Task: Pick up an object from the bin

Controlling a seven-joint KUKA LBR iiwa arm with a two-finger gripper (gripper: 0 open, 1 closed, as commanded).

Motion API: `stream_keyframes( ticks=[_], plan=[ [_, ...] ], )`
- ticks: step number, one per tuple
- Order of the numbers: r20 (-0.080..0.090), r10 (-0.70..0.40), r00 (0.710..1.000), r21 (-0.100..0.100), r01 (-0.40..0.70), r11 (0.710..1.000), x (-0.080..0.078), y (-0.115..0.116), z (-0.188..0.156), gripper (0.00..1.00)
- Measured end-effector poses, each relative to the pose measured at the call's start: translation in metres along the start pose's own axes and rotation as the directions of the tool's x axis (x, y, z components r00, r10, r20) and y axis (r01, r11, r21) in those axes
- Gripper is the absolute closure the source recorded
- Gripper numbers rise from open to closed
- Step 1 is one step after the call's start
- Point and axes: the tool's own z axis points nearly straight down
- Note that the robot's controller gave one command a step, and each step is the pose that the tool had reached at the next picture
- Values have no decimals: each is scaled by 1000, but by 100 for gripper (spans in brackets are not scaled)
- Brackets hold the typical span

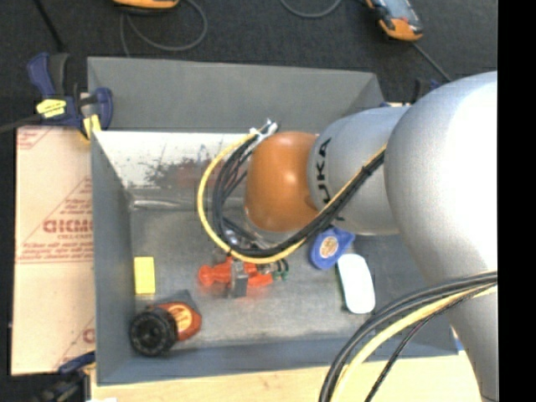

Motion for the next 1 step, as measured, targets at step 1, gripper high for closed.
stream_keyframes(
  ticks=[1],
  plan=[
    [-5,-12,1000,3,12,1000,-5,15,-198,100]
  ],
)
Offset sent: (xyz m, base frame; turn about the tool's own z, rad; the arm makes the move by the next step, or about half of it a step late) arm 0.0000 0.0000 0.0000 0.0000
